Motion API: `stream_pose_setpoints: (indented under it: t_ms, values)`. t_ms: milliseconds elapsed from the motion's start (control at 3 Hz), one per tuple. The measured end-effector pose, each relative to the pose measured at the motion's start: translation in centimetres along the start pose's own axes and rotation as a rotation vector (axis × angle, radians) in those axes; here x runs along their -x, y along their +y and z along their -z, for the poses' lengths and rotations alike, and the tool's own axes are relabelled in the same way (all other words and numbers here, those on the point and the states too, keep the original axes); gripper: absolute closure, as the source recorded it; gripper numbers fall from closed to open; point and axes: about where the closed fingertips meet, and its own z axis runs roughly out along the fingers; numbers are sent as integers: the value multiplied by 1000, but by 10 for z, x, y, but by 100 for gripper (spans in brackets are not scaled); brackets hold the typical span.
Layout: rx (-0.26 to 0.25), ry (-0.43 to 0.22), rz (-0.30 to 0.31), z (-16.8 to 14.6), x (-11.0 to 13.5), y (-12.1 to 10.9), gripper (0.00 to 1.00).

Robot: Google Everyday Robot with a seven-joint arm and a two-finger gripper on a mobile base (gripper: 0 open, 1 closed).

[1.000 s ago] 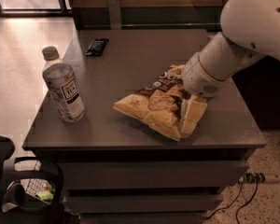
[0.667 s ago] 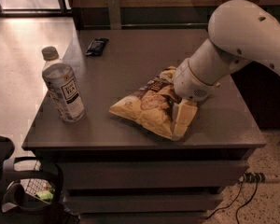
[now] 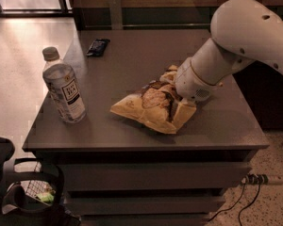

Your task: Move brown chip bag near rxbar blueberry

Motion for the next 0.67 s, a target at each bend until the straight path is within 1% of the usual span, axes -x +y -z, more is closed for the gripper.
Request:
stream_pose_setpoints:
  t_ms: [333, 667]
  values:
    - [0, 0, 0, 3, 2, -1, 79]
    - [0, 0, 0, 4, 2, -1, 100]
